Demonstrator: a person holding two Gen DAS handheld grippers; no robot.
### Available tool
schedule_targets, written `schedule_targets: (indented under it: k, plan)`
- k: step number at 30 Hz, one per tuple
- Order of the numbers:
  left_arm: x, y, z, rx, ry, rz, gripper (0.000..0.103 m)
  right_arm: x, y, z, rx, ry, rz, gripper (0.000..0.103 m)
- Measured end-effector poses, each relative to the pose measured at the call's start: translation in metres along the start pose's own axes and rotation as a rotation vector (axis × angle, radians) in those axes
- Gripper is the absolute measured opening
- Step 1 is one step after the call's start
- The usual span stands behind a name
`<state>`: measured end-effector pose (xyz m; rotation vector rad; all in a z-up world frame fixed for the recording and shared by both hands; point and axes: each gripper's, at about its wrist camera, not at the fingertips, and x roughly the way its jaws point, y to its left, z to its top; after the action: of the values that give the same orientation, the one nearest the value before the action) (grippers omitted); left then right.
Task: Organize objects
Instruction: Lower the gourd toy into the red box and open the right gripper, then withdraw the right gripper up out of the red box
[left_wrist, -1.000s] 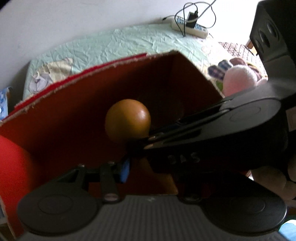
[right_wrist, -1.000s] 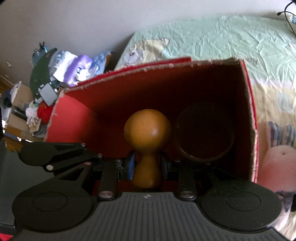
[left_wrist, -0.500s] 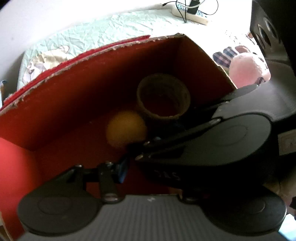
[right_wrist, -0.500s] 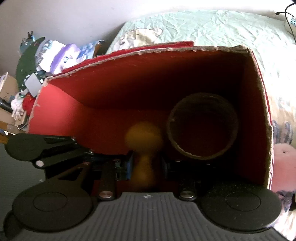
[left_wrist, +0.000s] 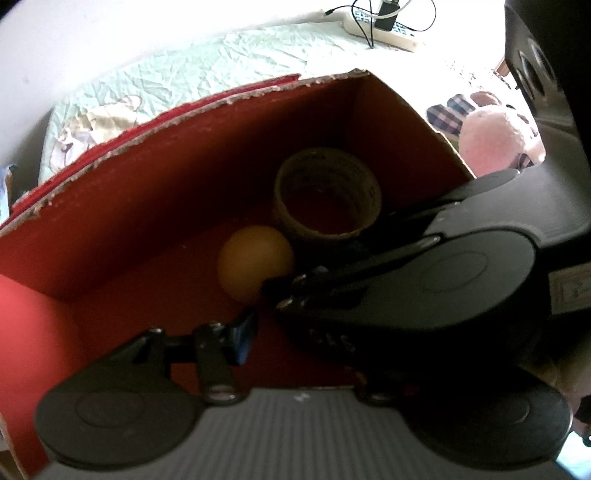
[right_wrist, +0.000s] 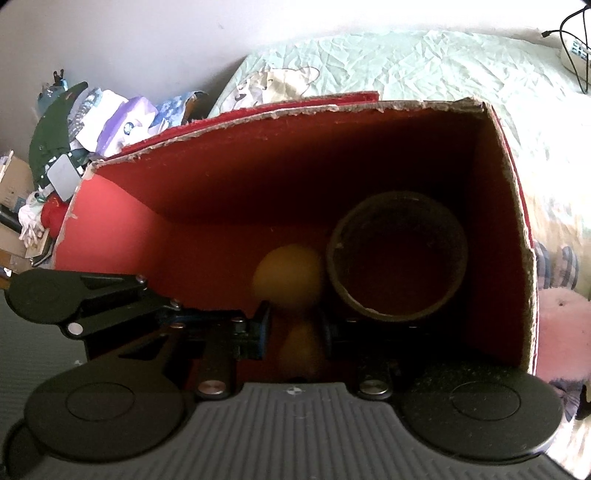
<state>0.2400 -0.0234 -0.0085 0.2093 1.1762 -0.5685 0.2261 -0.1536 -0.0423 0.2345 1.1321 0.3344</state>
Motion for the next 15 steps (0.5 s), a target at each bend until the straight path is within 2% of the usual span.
schedule_targets:
  k: [5,15]
  plan:
    - [-0.004,0.001,-0.002,-0.002,-0.01,0.016,0.053,-0.002,0.001,0.0,-0.003,0.0,-0.01,0.028]
    - [-0.007,-0.001,-0.005,-0.042,-0.033,0.109,0.056,-0.02,0.0,-0.006,0.016,-0.042,-0.015,0.029]
